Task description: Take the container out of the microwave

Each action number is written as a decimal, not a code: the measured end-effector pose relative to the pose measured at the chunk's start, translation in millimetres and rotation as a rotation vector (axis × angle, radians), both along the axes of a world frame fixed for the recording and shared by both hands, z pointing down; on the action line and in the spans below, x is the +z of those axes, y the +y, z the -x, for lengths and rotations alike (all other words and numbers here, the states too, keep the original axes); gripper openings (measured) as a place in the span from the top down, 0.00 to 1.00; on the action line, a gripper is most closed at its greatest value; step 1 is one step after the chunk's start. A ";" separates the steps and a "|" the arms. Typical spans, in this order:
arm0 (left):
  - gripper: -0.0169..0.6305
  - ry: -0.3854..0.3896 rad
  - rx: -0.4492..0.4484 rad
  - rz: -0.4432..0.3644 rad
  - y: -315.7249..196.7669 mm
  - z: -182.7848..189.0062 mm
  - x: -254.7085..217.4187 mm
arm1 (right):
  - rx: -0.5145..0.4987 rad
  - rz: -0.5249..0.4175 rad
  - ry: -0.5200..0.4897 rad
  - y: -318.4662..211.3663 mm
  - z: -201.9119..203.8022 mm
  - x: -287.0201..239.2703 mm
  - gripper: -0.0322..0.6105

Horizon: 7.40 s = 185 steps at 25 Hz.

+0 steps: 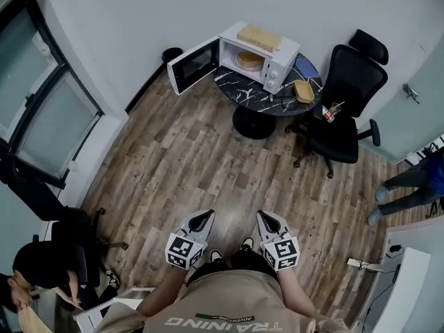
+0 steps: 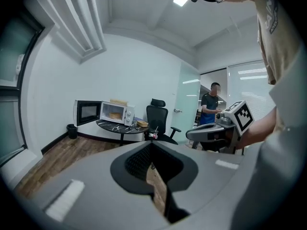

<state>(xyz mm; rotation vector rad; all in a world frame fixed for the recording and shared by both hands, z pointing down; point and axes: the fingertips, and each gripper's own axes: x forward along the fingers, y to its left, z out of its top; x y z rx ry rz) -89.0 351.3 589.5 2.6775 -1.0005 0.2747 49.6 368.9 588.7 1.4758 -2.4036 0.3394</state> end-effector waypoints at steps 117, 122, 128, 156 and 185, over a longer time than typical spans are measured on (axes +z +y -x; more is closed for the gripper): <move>0.96 -0.091 0.223 -0.110 -727.8 -64.1 -1.3 | 0.097 0.092 0.211 -756.6 -48.3 41.7 0.93; 0.96 -0.089 0.208 -0.079 -726.5 -63.6 9.9 | 0.103 0.117 0.240 -781.8 -57.4 61.5 0.93; 0.96 -0.121 0.146 -0.033 -729.4 -53.1 21.7 | 0.117 0.089 0.282 -832.9 -68.3 97.8 0.93; 0.96 -0.171 -0.103 -0.033 -727.9 -19.0 1.4 | -0.075 0.230 0.529 -882.5 -78.5 166.1 0.93; 0.96 -0.091 0.110 -0.095 -726.5 -15.0 18.2 | -0.064 0.233 0.465 -748.0 -15.0 124.3 0.93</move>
